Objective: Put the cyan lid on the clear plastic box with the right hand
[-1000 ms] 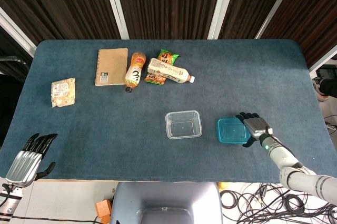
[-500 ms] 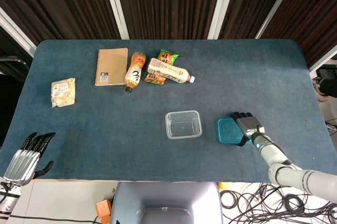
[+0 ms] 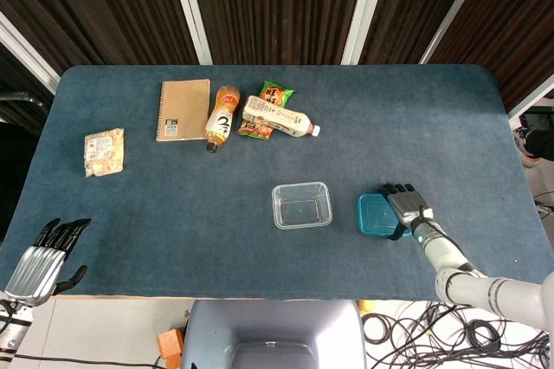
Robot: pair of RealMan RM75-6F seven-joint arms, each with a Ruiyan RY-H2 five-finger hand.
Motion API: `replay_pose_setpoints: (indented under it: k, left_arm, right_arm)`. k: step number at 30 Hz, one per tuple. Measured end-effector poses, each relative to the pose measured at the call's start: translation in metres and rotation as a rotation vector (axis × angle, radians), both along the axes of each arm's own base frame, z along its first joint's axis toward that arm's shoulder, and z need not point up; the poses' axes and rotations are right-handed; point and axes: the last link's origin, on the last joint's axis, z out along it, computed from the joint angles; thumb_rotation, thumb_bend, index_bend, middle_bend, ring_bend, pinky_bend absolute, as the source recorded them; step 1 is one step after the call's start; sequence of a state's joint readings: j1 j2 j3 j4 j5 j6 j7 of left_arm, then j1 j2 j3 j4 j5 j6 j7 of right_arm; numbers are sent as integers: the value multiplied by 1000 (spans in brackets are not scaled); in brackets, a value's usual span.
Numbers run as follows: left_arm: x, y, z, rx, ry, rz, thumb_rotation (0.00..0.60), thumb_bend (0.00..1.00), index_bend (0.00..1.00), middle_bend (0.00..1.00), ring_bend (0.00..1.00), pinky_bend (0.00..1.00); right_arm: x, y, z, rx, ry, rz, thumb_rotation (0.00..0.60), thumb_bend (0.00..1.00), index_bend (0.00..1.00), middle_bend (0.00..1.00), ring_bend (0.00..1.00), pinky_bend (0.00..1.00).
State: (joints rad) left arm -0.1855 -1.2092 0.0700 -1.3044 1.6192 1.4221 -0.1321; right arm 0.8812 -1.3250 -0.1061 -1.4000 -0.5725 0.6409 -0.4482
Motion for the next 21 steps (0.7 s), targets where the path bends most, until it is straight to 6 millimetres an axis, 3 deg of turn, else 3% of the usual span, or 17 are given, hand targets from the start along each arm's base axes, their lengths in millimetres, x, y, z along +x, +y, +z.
replay_pose_setpoints:
  k: [4,10,15,21]
  left_arm:
    - [-1,0,2,6,0,2,600,322,0,123,145,92]
    - [-1,0,2,6,1,6,600,322,0,123,145,93]
    - [-2,0,2,8,1,9,600,322,0,123,145,92]
    - [-2,-2,3,12,-2,7,600,322,0,123,145,92]
  right_arm:
    - [1,0,3,-13,-6,11,600,39,595,202,0,0]
    - [2,0,7,-50,-24,27,600,38,637,242,43,2]
    - [4,0,9,-79,-43,54,600,39,681,325,157,124]
    - [8,1,11,-111,-96,81,600,39,689,365,199,136]
